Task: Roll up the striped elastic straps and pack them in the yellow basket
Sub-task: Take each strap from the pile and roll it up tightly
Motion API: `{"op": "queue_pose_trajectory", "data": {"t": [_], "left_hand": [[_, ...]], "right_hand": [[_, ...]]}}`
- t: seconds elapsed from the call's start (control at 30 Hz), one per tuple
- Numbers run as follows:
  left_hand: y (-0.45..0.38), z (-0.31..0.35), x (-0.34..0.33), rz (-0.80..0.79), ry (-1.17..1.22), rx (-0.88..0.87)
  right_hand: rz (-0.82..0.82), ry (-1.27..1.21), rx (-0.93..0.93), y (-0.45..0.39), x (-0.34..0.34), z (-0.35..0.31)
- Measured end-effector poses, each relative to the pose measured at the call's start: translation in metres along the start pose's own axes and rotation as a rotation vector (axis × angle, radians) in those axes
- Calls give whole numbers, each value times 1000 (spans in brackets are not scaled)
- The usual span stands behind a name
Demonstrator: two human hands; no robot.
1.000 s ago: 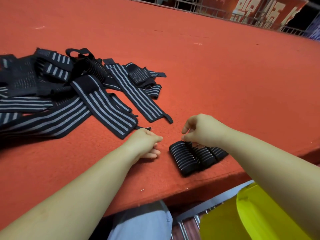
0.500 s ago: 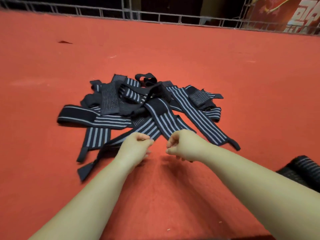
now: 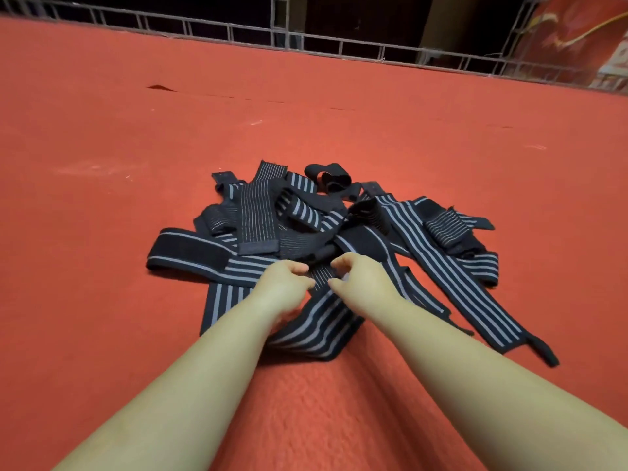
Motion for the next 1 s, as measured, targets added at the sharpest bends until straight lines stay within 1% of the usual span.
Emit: {"op": "queue_pose_trajectory", "data": {"t": [0.03, 0.13, 0.27, 0.37, 0.47, 0.5, 0.57, 0.6, 0.67, 0.73, 0.8, 0.87, 0.93, 1.0], "left_hand": [[-7, -1, -6, -11, -24, 8], [-30, 1, -15, 30, -41, 8], [-47, 0, -19, 94, -12, 10], [-51, -1, -24, 116, -69, -46], [-46, 4, -25, 138, -3, -85], [-42, 7, -25, 128, 39, -108], [-29, 17, -21, 118, 162, -160], [-22, 23, -16, 114, 234, -182], [-8, 31, -8, 101, 362, -207], [6, 38, 2, 93, 472, -214], [23, 47, 12, 83, 502, -242], [42, 57, 17, 14, 532, -270], [63, 64, 16, -63, 537, -295], [80, 64, 11, -131, 470, -307]], "right_hand": [[3, 6, 7, -5, -5, 1], [-32, -14, -2, -18, -24, 7], [-39, -136, -82, -32, -38, 20], [-39, -201, -104, -37, -41, 25], [-54, -288, -124, -35, -41, 26], [-70, -354, -133, -33, -40, 25], [-104, -570, -149, -28, -34, 19], [-95, -647, -138, -26, -29, 16], [-31, -642, -78, -20, -11, 7], [-9, -687, -18, -12, 5, -8], [-55, -910, -15, -1, 16, -25], [-140, -1143, -49, 12, 22, -43], [-149, -1212, -59, 24, 29, -53], [-85, -1237, -96, 36, 36, -56]]}}
Point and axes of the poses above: each hand's wrist, its own y-axis away from the middle knuckle, its own x-axis out of the back of the hand, z = x × y, the point moved 8 cm from there along -y, towards the middle knuckle, and after that the axes turned 6 degrees about z, right-handed, at the moved point
